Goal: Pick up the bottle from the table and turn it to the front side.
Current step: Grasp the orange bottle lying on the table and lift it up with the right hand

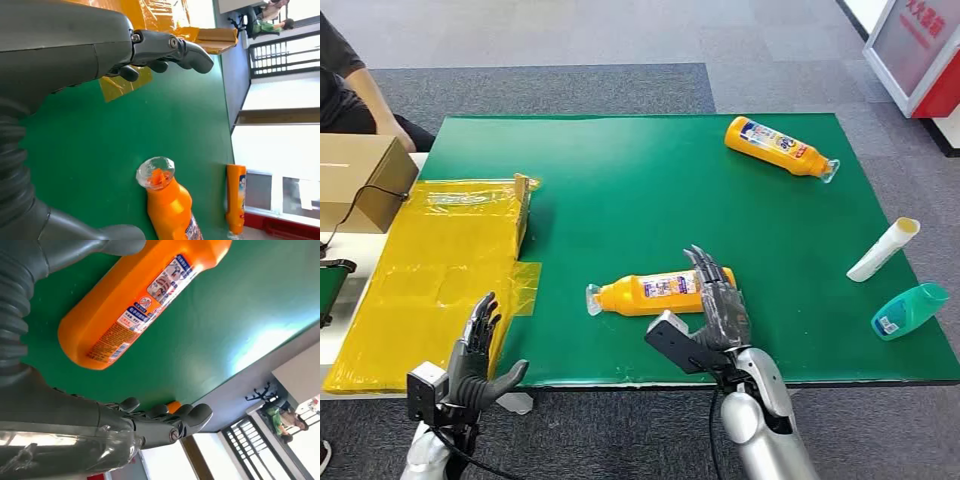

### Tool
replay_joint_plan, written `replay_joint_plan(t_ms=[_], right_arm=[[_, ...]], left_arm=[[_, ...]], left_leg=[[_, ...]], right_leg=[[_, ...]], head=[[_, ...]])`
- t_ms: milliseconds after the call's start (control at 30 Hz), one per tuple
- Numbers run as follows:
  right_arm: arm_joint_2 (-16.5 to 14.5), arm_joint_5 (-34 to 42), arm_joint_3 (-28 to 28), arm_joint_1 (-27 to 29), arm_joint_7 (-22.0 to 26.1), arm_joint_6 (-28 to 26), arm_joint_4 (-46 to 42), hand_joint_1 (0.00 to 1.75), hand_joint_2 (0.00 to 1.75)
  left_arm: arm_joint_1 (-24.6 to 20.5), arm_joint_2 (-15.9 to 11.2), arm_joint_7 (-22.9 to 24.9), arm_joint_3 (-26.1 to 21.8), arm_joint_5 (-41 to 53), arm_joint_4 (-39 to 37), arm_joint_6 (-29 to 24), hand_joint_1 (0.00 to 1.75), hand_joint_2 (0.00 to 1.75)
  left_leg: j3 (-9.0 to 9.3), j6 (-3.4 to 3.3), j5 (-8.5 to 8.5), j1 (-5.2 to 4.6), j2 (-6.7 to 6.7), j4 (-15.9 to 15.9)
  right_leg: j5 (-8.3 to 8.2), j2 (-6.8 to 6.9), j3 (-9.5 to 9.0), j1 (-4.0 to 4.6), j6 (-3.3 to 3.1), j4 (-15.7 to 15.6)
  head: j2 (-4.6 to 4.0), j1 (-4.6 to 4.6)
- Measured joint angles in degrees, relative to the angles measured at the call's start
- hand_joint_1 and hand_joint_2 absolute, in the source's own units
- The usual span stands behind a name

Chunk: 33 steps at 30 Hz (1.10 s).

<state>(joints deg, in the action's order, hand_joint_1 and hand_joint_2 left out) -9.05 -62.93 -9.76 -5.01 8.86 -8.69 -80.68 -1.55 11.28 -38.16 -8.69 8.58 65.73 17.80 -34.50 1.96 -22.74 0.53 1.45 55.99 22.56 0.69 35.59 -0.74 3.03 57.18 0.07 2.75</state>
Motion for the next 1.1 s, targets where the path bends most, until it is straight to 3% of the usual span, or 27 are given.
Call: replay_joint_plan(t_ms=[333, 700, 833, 1100], right_arm=[[1.7, -3.5, -0.8, -10.2, -3.9, 7.4, 13.7, 0.0, 1.75], [4.4, -5.3, -2.5, -26.4, -5.2, 7.6, 39.7, 0.03, 1.75], [5.1, -7.1, -3.8, -30.0, -5.3, 7.9, 45.2, 1.75, 1.75], [6.6, -6.0, -5.5, -32.4, 0.1, 7.2, 49.6, 1.75, 1.75]], left_arm=[[-1.1, -1.2, 0.0, 2.3, -1.2, -1.3, -0.5, 0.0, 1.75], [-3.2, -2.6, 0.0, 6.1, -3.0, -3.9, -0.8, 0.0, 1.75], [-3.6, -2.9, 0.0, 7.0, -3.1, -4.7, -1.0, 0.0, 1.75], [-3.7, -3.6, 0.0, 7.2, -5.2, -5.5, 0.1, 0.0, 1.75]], left_leg=[[0.0, 0.0, 0.05, 0.0, -0.01, 0.0], [-0.02, -0.05, 0.12, -0.01, -0.01, 0.0], [-0.01, -0.05, 0.12, -0.01, -0.01, 0.0], [0.01, -0.06, 0.13, -0.01, -0.01, 0.0]], right_leg=[[-0.05, 0.0, 0.0, 0.0, 0.04, 0.0], [-0.14, 0.02, 0.01, -0.01, 0.04, 0.0], [-0.14, 0.02, 0.01, -0.01, 0.04, 0.0], [-0.14, 0.02, -0.03, -0.01, 0.05, 0.0]], head=[[0.0, 0.01], [0.0, 0.01], [0.0, -0.01], [0.0, -0.01]])
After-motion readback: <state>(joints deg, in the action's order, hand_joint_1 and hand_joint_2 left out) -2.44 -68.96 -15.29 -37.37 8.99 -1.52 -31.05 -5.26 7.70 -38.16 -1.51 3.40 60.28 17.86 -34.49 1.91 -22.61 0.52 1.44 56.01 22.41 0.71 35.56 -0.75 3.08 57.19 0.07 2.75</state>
